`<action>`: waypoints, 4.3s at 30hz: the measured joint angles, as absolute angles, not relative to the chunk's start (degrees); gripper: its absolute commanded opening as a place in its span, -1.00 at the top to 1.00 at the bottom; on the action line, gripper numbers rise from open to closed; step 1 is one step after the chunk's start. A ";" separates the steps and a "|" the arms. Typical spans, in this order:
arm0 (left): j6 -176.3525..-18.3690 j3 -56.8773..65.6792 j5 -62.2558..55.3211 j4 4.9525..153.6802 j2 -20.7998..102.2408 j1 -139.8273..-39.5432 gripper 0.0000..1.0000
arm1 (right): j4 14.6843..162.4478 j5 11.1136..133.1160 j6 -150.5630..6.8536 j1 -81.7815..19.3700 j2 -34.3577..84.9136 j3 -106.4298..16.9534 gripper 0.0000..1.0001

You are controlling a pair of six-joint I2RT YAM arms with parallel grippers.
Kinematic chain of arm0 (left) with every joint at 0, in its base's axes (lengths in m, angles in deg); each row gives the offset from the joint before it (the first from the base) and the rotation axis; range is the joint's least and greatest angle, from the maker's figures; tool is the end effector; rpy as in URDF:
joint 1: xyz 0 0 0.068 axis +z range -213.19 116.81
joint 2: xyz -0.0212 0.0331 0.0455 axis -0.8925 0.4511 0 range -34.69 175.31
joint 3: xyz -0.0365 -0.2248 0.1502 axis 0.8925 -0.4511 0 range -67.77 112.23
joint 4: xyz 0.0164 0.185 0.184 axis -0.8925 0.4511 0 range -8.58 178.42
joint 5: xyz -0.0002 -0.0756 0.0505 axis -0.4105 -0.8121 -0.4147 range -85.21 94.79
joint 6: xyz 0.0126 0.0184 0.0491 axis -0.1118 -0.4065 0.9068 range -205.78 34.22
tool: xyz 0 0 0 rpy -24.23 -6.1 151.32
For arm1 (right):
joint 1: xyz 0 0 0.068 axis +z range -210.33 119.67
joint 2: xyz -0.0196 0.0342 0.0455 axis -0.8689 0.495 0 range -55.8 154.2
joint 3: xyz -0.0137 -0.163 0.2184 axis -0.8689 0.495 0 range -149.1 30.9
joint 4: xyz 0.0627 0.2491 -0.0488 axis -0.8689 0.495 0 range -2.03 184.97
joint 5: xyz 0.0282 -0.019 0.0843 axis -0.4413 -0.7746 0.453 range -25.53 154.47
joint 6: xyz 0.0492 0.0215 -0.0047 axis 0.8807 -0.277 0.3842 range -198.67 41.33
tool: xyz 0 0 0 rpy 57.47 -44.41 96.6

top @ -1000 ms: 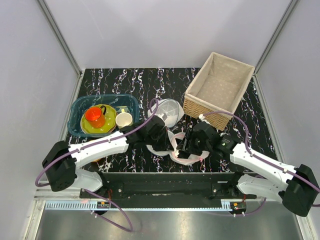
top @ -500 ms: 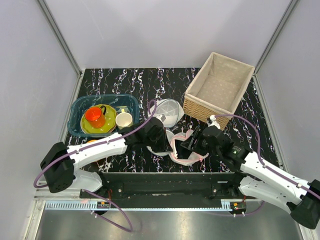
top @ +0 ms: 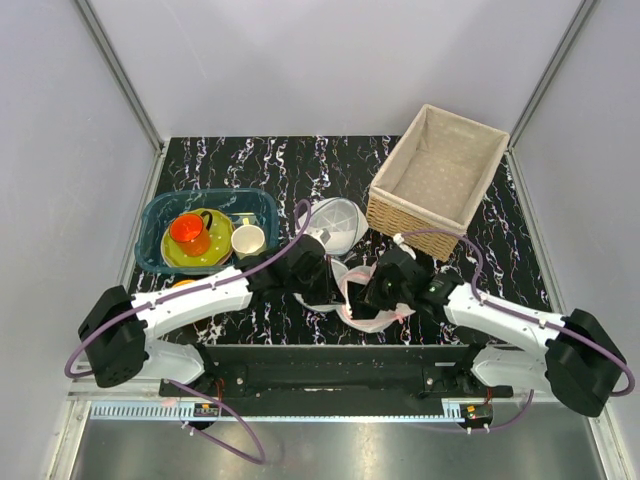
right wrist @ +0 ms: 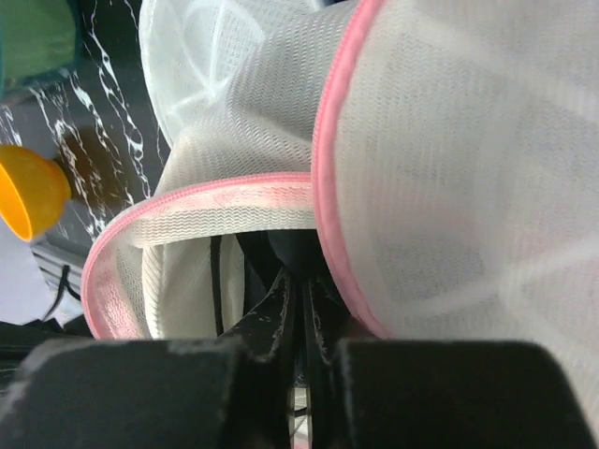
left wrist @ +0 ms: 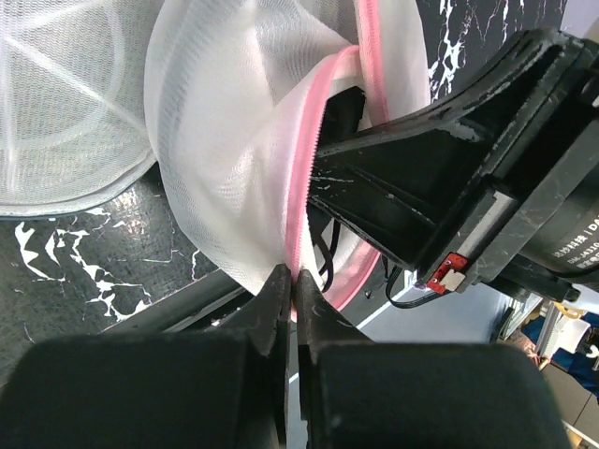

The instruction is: Unzip the laundry bag and remove the bra

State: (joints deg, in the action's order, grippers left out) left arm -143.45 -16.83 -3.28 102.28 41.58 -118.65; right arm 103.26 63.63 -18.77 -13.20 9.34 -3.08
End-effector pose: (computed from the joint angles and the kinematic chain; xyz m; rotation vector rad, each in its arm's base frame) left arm 0.1546 -0.2336 0.2406 0.0243 2.6593 -0.9952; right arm 0.1535 0.1647 0.1982 0.2922 2.5436 0.8108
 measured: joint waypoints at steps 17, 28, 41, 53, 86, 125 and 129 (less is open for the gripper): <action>-144.70 -20.07 -1.64 98.39 39.75 -118.65 1.00 | 113.23 65.64 -24.72 -13.20 -11.79 -27.93 1.00; -143.47 -16.90 -1.60 99.51 40.73 -118.71 1.00 | 112.68 64.03 -27.99 -13.20 -8.58 -30.82 1.00; -138.25 -9.25 -1.69 106.48 37.13 -118.71 1.00 | 112.02 65.82 -23.71 -13.20 -9.24 -13.29 1.00; -137.61 -9.51 -4.35 105.50 42.96 -118.63 1.00 | 112.51 64.16 -23.60 -13.20 -12.49 -15.26 1.00; -135.25 -9.77 -9.38 101.23 47.97 -117.82 1.00 | 119.30 26.65 -63.97 -18.12 14.85 -79.03 1.00; -136.70 -15.17 -0.51 105.54 39.55 -119.26 1.00 | 119.43 76.99 -45.33 -42.79 0.05 -32.83 0.70; -137.00 -15.65 -0.22 106.00 38.98 -119.26 1.00 | 118.87 82.10 -44.06 -35.56 -3.03 -26.40 0.37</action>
